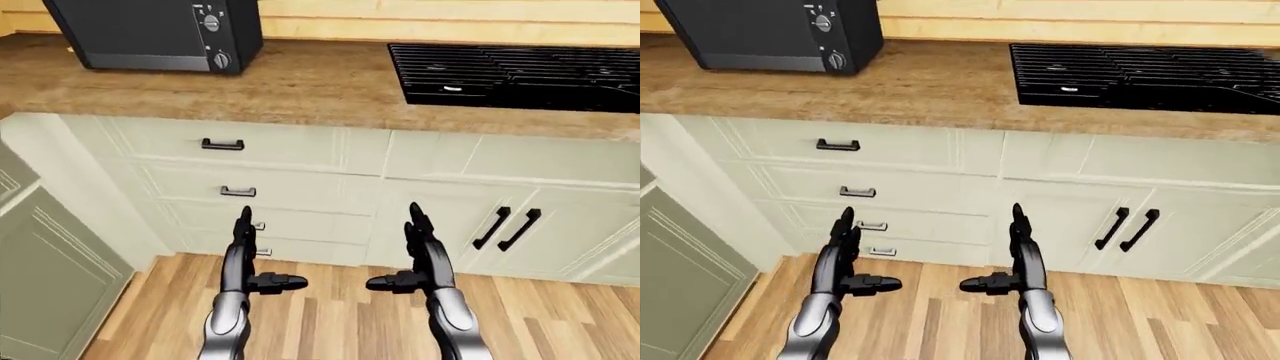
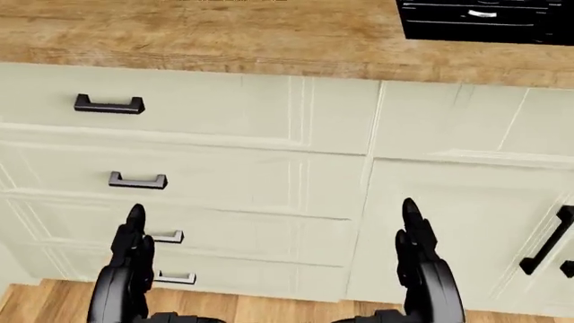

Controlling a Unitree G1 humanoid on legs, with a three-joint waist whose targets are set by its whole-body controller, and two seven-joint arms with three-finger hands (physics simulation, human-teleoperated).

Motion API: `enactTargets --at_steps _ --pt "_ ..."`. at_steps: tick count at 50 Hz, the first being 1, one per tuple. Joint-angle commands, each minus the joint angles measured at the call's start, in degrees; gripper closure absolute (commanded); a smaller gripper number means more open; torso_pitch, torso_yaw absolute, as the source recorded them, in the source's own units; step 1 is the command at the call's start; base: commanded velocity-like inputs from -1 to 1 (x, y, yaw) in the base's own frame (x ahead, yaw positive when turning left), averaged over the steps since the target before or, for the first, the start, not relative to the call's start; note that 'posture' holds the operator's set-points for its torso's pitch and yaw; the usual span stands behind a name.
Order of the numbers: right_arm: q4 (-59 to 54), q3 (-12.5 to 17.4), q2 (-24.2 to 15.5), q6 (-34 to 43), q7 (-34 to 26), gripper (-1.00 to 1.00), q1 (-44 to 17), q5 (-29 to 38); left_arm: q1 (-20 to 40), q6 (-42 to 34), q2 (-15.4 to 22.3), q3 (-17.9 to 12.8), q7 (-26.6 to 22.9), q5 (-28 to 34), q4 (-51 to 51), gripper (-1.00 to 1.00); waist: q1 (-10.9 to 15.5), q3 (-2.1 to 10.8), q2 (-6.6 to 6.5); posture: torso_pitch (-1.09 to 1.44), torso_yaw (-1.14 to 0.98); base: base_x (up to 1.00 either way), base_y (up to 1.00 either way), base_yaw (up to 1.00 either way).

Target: Navigate to the shelves.

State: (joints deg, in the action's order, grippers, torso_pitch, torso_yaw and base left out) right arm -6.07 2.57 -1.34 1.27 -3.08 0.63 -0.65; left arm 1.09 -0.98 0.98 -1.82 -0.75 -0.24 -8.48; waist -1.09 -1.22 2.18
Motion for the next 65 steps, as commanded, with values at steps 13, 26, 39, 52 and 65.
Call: enactTargets --at_steps 13,26,39,52,65 --pt "3.15 -0.99 0.34 -1.55 -0.10 -1.00 -1.36 -0.03 1.00 1.52 0.62 -1.09 0.54 0.18 3.27 -1.00 1.37 0.07 -6.21 0.00 0.00 0.00 0.00 -0.23" --pt "2.63 -1.03 0.30 -1.92 -0.26 -1.00 -1.52 0.04 1.20 2.00 0.69 -1.21 0.39 0.10 2.62 -1.00 0.71 0.74 1.01 0.00 0.00 0.00 0.00 -0.23" --pt "2.50 -1.19 0.29 -1.62 -0.19 -1.00 -1.72 0.72 1.53 2.64 0.77 -1.32 0.31 0.05 1.67 -1.00 1.89 0.53 -5.45 0.00 0.00 0.00 -0.23 0.00" --pt "2.62 -1.17 0.28 -1.72 -0.28 -1.00 -1.69 0.72 1.24 1.84 0.67 -1.19 0.43 0.14 2.71 -1.00 1.86 -0.18 -0.44 0.00 0.00 0.00 -0.47 0.00" --pt "2.26 -1.18 0.23 -1.92 -0.14 -1.00 -1.70 1.03 1.21 1.73 0.65 -1.13 0.52 0.19 2.83 -1.00 2.44 0.61 -6.32 0.00 0.00 0.00 -0.68 0.00"
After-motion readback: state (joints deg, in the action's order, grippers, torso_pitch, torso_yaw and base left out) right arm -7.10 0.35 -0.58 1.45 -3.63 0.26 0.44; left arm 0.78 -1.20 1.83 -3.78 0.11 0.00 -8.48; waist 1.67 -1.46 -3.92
